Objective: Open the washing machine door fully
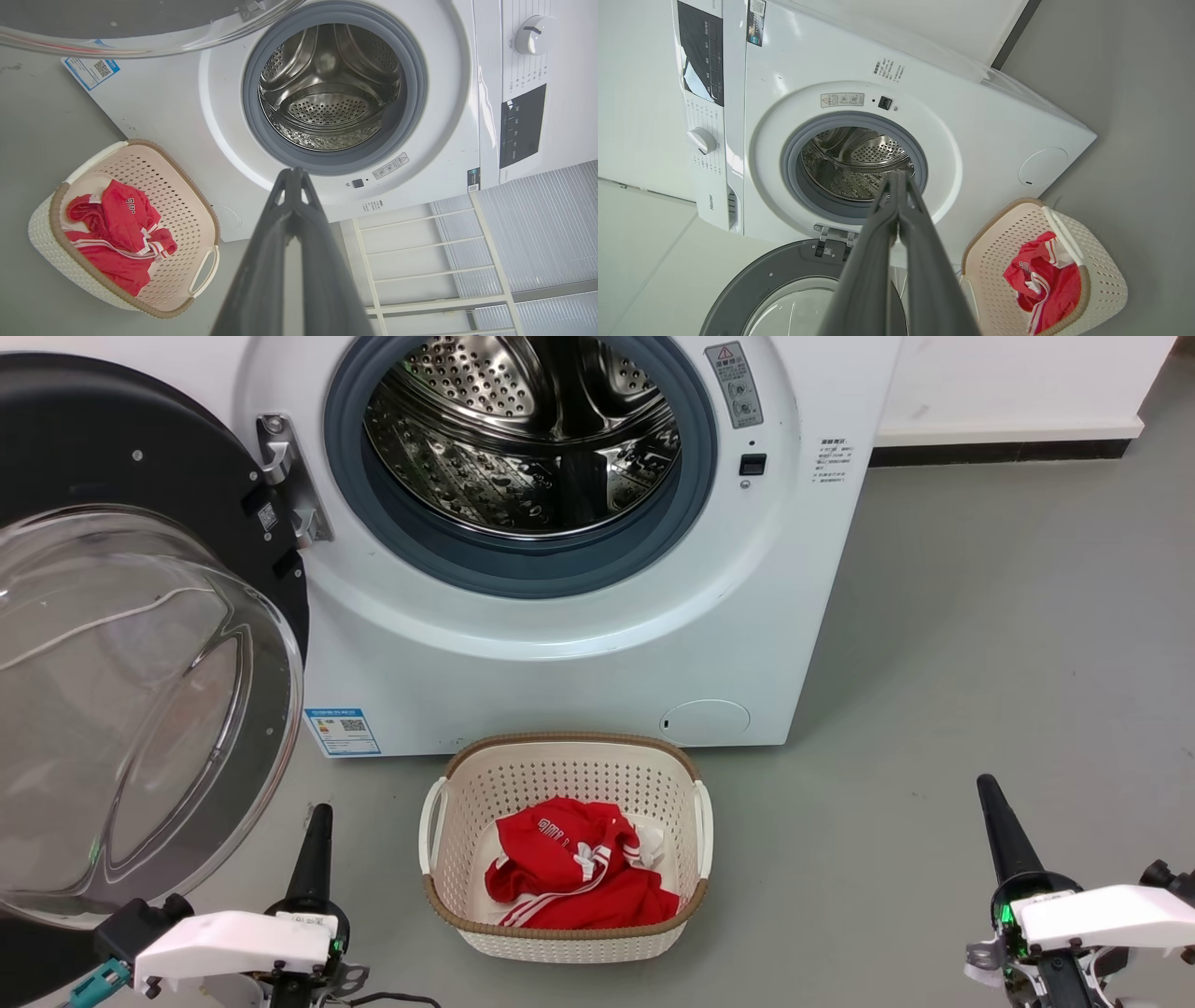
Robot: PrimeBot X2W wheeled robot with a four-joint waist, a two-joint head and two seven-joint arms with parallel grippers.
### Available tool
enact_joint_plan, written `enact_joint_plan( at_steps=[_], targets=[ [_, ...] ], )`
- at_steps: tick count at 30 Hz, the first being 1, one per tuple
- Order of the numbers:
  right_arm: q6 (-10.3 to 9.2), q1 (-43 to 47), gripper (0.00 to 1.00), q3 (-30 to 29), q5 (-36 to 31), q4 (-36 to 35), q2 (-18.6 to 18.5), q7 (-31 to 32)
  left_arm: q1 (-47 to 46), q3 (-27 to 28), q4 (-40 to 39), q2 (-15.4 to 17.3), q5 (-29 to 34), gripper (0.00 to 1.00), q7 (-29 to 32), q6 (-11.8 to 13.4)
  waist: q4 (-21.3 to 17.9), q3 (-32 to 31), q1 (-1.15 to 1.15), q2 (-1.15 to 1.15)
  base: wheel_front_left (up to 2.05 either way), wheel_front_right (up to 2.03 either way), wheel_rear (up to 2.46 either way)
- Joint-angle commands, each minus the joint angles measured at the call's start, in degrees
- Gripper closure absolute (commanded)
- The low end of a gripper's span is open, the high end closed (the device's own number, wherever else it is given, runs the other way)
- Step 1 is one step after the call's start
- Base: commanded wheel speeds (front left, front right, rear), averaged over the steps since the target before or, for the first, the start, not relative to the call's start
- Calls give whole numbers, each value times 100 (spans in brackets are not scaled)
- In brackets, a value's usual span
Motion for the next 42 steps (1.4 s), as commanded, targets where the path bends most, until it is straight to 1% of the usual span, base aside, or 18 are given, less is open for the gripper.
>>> enact_joint_plan(
  at_steps=[1,18,40,42],
  targets=[
    [1,-135,100,-25,141,-19,-30,29,-130,13,-9,15,-153,100,40,-23,2,-1,0,0,0,0,0],
    [1,-217,100,-121,1001,53,-15,259,-247,58,128,16,-1078,100,258,-109,21,-8,0,0,0,0,0],
    [0,-294,100,-242,1922,135,14,534,-371,109,287,17,-2097,100,508,-193,46,-17,0,0,0,0,0],
    [0,-307,100,-263,2083,149,20,577,-385,115,310,17,-2262,100,558,-210,51,-19,0,0,0,0,0]
  ],
)
